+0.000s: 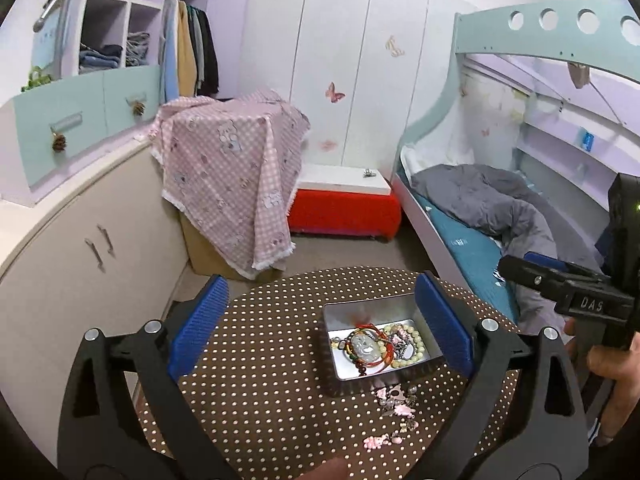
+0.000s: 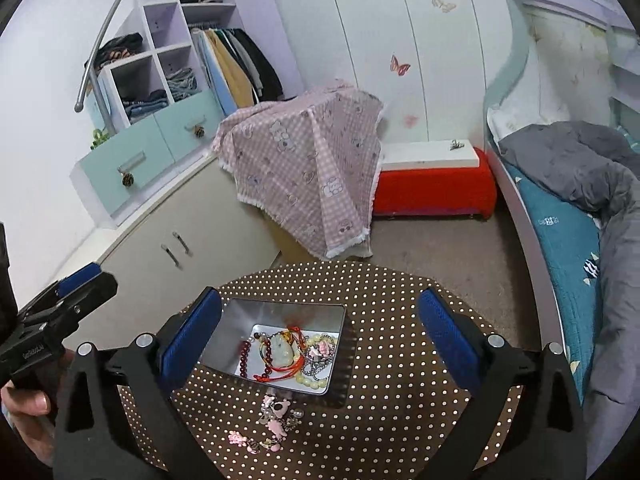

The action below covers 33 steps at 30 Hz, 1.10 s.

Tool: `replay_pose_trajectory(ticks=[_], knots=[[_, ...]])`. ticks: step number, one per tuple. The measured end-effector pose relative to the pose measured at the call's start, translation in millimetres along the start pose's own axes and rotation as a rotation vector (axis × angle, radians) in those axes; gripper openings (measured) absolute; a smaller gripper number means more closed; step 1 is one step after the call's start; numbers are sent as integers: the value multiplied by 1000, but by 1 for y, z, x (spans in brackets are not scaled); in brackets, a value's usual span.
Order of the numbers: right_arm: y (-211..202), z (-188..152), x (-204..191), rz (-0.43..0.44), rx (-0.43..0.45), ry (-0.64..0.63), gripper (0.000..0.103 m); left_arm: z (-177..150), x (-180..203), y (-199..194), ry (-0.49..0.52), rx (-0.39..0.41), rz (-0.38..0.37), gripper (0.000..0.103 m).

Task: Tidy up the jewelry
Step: 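Drop the jade stone and white charm into the grey box, then grasp the pink bunny charm with the left gripper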

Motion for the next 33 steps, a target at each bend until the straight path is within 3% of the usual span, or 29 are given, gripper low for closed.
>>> replay_pose_trajectory(ticks=[12,23,33], knots=[[-39,0,-22,-31,77,-47,95,-4,4,-38,16,73,61,94],[-59,-21,-47,-48,105,-94,95,-27,6,-53,27,70,69,94],[-69,-51,-48,-71,86,-85,95,-56,7,-59,63,54,43,94]])
Point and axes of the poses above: each gripper's, at about its wrist camera, not at the fingertips, and y roughly the way its jaws point, x to its right, z to its top, the point moved 3 cm from there along y, roughly the way its jaws point, and after that the axes turned 1 degree about y, right-handed, at the moved point
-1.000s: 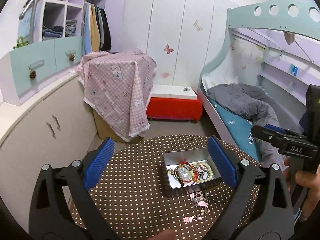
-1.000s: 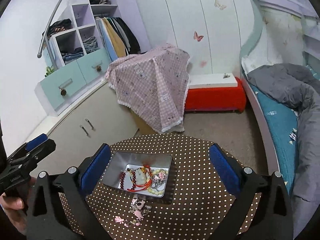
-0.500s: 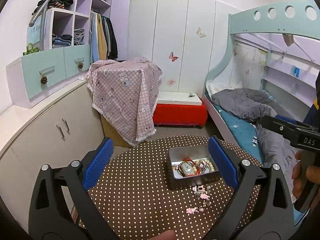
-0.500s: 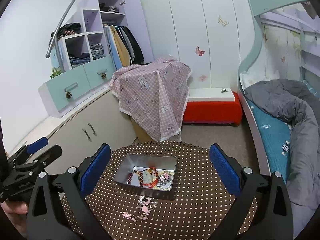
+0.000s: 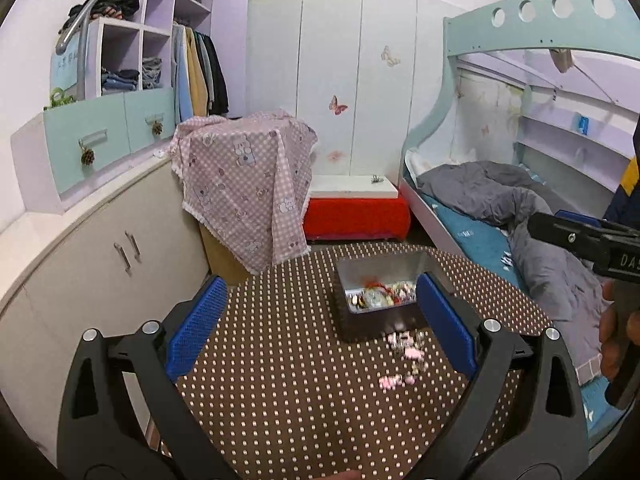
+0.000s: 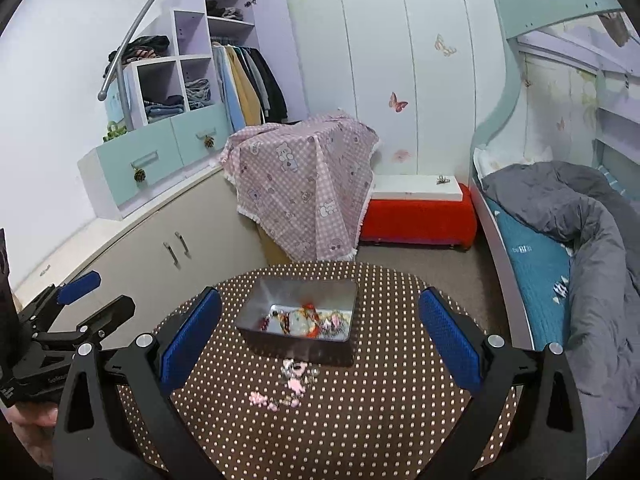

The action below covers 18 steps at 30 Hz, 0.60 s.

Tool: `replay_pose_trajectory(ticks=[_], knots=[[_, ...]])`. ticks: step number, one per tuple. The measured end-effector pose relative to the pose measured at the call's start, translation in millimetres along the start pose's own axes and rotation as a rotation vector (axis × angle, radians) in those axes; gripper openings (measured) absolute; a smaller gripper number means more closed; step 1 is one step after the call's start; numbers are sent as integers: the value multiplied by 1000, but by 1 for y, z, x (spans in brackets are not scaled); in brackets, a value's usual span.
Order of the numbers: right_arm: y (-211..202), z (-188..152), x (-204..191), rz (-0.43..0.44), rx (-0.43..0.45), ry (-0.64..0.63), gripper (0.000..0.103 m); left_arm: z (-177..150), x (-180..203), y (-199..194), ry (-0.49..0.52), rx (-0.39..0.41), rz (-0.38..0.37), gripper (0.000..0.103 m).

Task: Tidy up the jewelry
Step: 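Grasp the pink bunny charm with the left gripper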

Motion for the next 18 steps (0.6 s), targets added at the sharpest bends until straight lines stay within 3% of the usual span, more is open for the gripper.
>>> replay_pose_trajectory(ticks=[7,13,18], knots=[[0,-17,8,-15,-32,24,95,-28,6,7,39,-48,-19,94],[11,-36,15,-26,-90,47,95,-53,28,27,135,-83,-78,94],[18,-48,25,-41,-130,61,95,-80,47,67,238,-202,-110,94]])
Point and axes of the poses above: each gripper's, at about its wrist camera, not at the fingertips, and y roughly the way its jaws point, x to its right, z to its top, the point moved 3 cm from there along y, roughly the way its jaws point, and after that the axes turned 1 degree about y, right-handed, at the moved point
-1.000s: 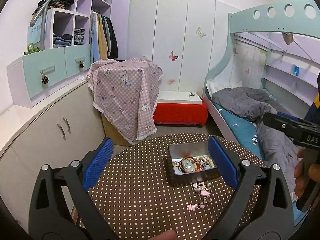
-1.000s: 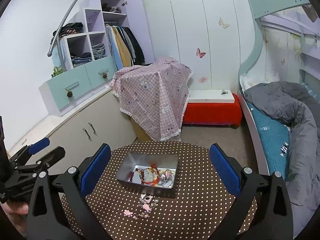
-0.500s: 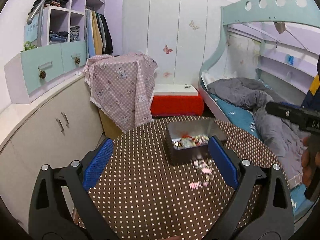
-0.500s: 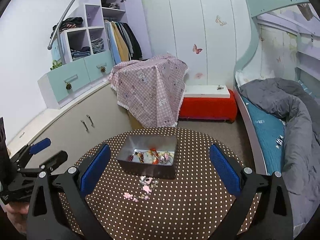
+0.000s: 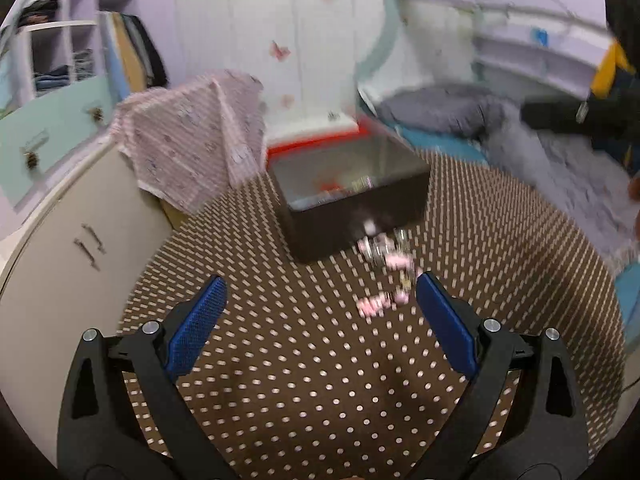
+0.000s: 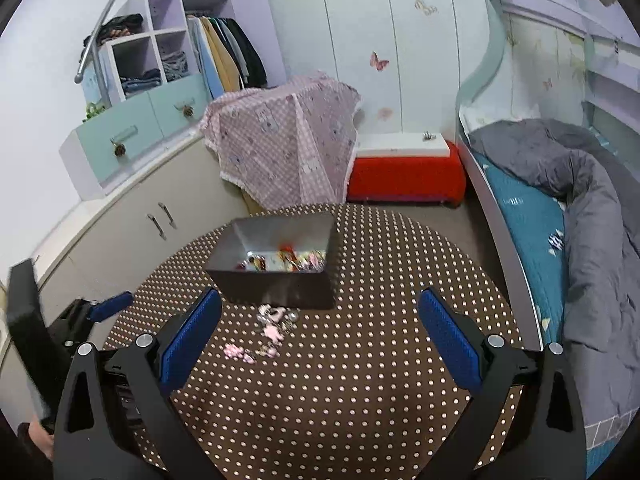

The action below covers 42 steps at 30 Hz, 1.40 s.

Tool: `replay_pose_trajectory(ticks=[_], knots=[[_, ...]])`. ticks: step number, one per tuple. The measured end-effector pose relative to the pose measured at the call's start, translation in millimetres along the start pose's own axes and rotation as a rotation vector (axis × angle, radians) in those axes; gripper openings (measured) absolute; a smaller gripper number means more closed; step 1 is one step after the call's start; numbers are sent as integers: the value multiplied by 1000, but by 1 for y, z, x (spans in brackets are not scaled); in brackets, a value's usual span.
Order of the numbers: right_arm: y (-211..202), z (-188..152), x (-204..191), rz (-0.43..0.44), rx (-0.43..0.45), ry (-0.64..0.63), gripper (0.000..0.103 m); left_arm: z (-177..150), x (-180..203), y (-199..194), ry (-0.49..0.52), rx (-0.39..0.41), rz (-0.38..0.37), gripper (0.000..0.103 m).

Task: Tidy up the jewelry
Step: 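Grasp the pink bunny charm with the left gripper, then hold the pink charm in left gripper while right grasps another pink charm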

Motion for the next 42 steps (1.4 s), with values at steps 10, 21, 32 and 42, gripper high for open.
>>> replay_pose_trajectory(ticks=[10,21,32,42], knots=[[22,-14,12,-14,-68,17,95,-11,15,55,65,-155,-107,90],[52,-34,11,4,-161,-11,95,-20,4,46,-2,-177,-228,16],[95,-65,-30,75,-258,-183,72,-34,-32,39,-155,-178,-129,17],[103,-69,-42,71,-250,-262,41,-30,-34,46,-176,-182,-142,17]])
Point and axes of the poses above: each gripper's, at about its wrist camera, not at the fingertips, and y roughly the way its jaws point, x to its right, z to its top, the point moved 3 cm from there along y, roughly the way its jaws point, and after that the axes turned 1 degree about y, right-handed, at the moved point
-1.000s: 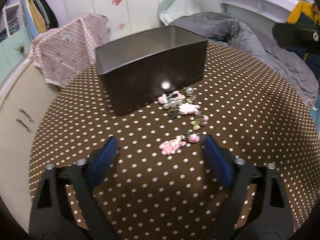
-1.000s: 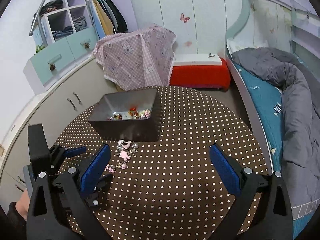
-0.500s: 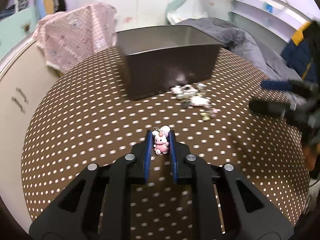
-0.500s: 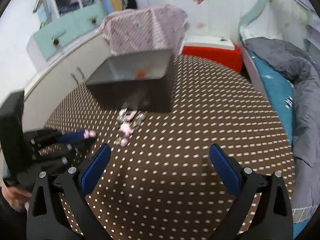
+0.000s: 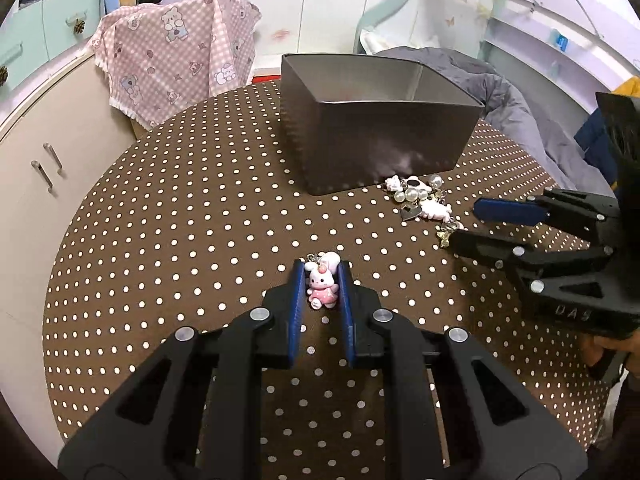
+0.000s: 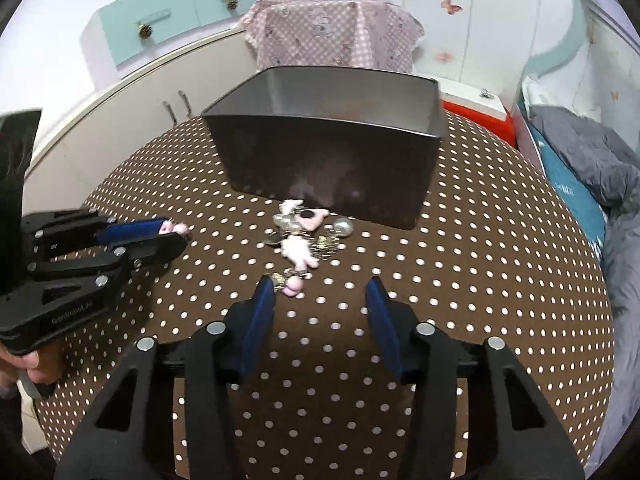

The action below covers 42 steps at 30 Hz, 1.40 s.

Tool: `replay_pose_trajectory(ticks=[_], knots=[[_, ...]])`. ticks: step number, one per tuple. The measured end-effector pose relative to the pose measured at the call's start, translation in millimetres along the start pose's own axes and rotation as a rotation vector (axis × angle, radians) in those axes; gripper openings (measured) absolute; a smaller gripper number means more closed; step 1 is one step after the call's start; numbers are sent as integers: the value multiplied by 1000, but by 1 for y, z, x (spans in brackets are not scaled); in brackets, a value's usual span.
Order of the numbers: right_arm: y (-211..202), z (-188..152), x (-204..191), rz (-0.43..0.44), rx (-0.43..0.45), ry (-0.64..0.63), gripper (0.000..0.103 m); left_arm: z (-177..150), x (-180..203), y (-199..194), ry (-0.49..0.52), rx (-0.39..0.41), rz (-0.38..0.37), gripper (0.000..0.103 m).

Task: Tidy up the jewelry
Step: 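Hold the pink charm in left gripper while right grasps another pink charm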

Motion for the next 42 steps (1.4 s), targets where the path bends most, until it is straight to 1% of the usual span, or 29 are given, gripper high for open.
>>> replay_pose_trajectory(ticks=[2,3,5,7,10,16,18,22,28,32,34,38,42], knots=[[1,1,-2,-12,3,-15,38,1,-2,1,-4,0,-2,17],[2,1,-2,-11,4,-16,35,1,-2,1,-3,0,-1,17],[4,3,-2,-12,5,-22,26,1,-4,2,1,-1,2,17],[6,4,-4,-20,4,-45,10,1,-4,2,-2,-1,-1,17],[3,2,-8,-12,7,-65,10,1,-6,2,-8,-1,-8,17],[-12,-8,-1,21,19,-20,10,2,-8,3,-8,-1,-13,17],[-18,-8,3,44,30,9,10,2,-6,2,-1,2,-20,17],[-39,-2,7,67,74,27,10,1,0,-3,21,20,-46,16],[-70,15,11,98,140,34,10,-4,4,-13,10,27,-59,16],[-90,29,15,121,189,30,10,5,6,-35,-3,71,-58,16],[-98,36,15,130,212,28,10,16,4,-49,-17,103,-66,16],[-120,57,18,178,278,30,10,37,5,-73,-15,169,-65,16],[-142,85,17,160,343,-14,10,65,8,-93,3,235,-55,16]])
Point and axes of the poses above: each gripper's, at about its wrist camera, not at the fingertips, and y roughly the way its jaws point, x to its right, z to its top, the point moved 3 cm from there along y, roughly the way its jaws point, and after that the axes turned 1 degree about y, right-handed, at the moved point
